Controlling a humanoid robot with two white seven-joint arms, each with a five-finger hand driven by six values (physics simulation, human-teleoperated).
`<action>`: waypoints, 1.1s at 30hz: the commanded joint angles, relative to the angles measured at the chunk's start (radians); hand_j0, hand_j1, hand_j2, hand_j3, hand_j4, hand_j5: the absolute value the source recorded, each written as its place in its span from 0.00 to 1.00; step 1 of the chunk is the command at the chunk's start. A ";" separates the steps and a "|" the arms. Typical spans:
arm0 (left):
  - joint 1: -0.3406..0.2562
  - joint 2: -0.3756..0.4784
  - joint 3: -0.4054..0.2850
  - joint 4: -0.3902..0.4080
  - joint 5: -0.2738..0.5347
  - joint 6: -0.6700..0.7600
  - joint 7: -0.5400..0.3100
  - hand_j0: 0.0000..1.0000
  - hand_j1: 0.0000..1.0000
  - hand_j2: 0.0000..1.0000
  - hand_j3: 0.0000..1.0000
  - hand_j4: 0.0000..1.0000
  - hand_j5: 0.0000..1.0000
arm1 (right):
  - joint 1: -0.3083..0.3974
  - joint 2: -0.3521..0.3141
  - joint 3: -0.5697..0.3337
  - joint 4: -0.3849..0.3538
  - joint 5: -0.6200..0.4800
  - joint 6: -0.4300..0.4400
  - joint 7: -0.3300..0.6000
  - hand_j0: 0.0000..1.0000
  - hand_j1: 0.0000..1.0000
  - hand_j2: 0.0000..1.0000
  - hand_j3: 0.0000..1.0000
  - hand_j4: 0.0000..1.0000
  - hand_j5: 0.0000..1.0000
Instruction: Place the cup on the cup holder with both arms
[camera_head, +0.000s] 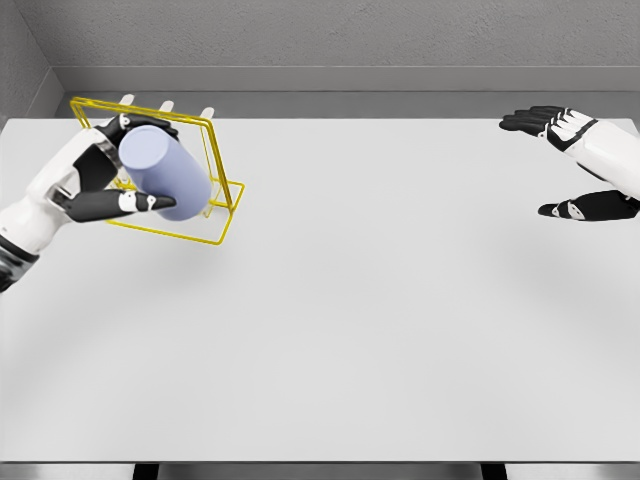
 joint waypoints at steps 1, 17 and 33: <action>-0.002 0.001 0.001 0.010 0.011 0.000 0.000 0.65 0.65 0.65 0.65 0.65 0.65 | 0.000 -0.001 0.000 -0.002 -0.008 0.003 -0.001 1.00 1.00 1.00 1.00 1.00 1.00; -0.037 -0.022 -0.005 0.071 0.018 0.009 0.000 0.65 0.65 0.65 0.65 0.65 0.65 | -0.002 0.001 0.000 0.000 -0.007 0.003 -0.001 1.00 1.00 1.00 1.00 1.00 1.00; -0.061 -0.031 -0.012 0.100 0.007 0.034 0.000 0.98 0.98 0.98 0.98 0.98 0.98 | -0.002 0.001 0.000 0.002 -0.007 0.003 -0.001 1.00 1.00 1.00 1.00 1.00 1.00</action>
